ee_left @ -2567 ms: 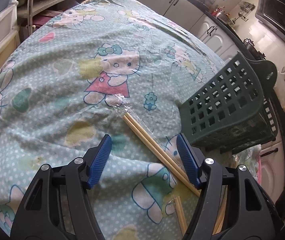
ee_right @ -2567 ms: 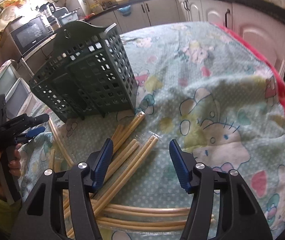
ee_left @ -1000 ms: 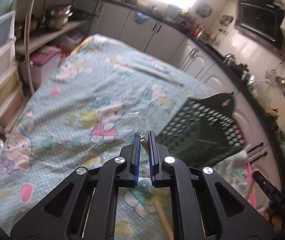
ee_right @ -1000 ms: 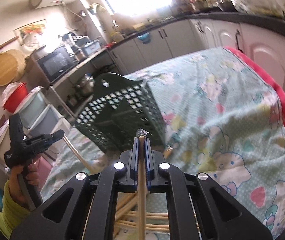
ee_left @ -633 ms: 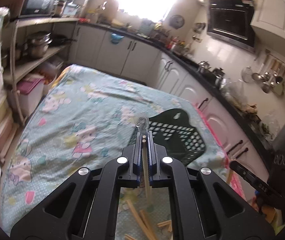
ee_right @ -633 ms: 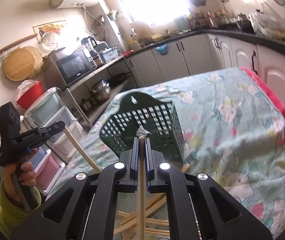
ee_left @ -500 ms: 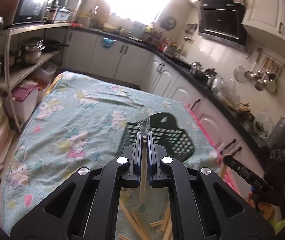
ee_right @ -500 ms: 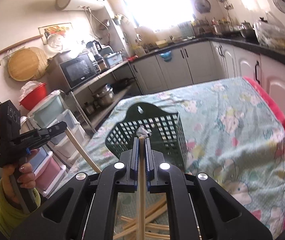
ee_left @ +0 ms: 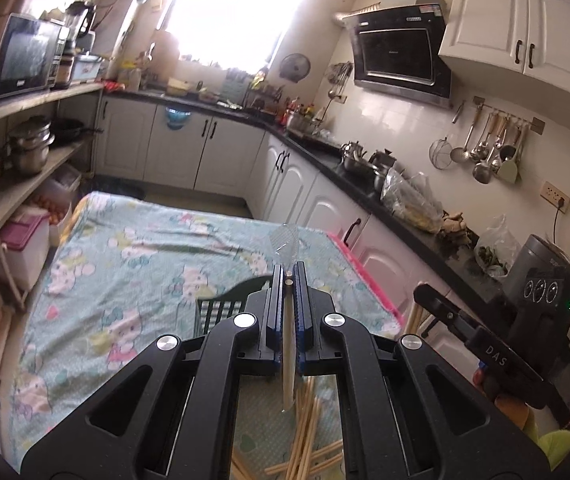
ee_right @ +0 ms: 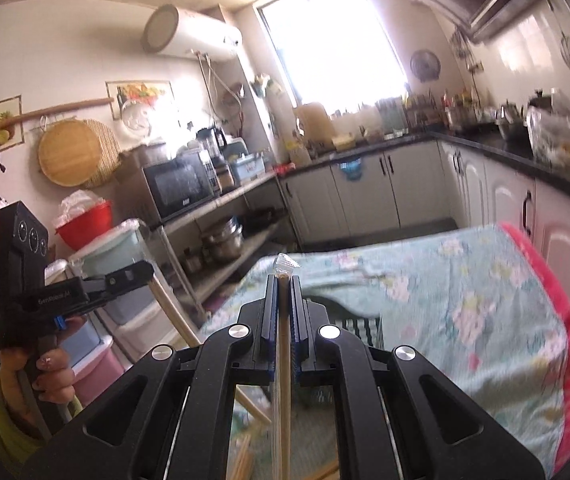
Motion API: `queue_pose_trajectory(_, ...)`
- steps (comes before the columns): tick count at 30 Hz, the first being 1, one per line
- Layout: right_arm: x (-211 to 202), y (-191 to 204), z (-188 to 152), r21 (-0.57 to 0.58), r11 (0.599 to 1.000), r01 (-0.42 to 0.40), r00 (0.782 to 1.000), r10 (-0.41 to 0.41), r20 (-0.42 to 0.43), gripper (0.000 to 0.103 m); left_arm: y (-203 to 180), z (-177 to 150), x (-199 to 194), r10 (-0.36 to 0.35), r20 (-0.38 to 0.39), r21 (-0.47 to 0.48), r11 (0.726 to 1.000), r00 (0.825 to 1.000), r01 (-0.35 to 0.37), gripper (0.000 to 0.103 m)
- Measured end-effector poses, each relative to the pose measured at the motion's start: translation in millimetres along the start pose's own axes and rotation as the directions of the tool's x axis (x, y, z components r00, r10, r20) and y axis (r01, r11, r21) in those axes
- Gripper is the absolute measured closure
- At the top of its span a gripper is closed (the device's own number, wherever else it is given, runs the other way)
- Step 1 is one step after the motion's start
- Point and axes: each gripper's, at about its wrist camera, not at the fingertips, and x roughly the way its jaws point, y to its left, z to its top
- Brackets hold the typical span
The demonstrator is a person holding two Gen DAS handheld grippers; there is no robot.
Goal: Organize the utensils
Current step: 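Lift the chopstick with the left gripper and carry it over the caddy, then lower the chopstick into the caddy and open the left gripper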
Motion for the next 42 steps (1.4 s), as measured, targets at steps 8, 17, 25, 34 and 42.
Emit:
queue_pose_trajectory(8,-1.5,2.3,37.6,-0.041,0.999,0.026,0.990,-0.021,0.137,0.097,-4.0,27.0,0.5,0.037,0.041,0.042,0.998,0.998,-0.039,0.101)
queue_pose_trajectory(17,11.2,2.6,67.7,-0.091,0.993,0.079,0.972,-0.057,0.230,0.097,7.1,52.0,8.8,0.087,0.066,0.038,0.995,0.994,-0.090,0.101)
queue_pose_trajectory(25,30.8,0.2,80.3,-0.128,0.984,0.126,0.954,-0.085,0.289,0.097,17.2,60.0,26.5,0.151,0.066,0.051,0.987,0.986,-0.155,0.101)
queue_pose_trajectory(34,53.0,-9.9,68.2,-0.133,0.976,0.173,0.944,-0.125,0.306,0.097,27.3,44.6,53.1,0.200,0.037,0.065,0.977,0.979,-0.202,0.101)
queue_pose_trajectory(42,74.7,-22.5,49.8,-0.087,0.976,0.199,0.952,-0.171,0.255,0.097,31.1,29.4,73.5,0.203,-0.007,0.076,0.977,0.979,-0.201,0.101)
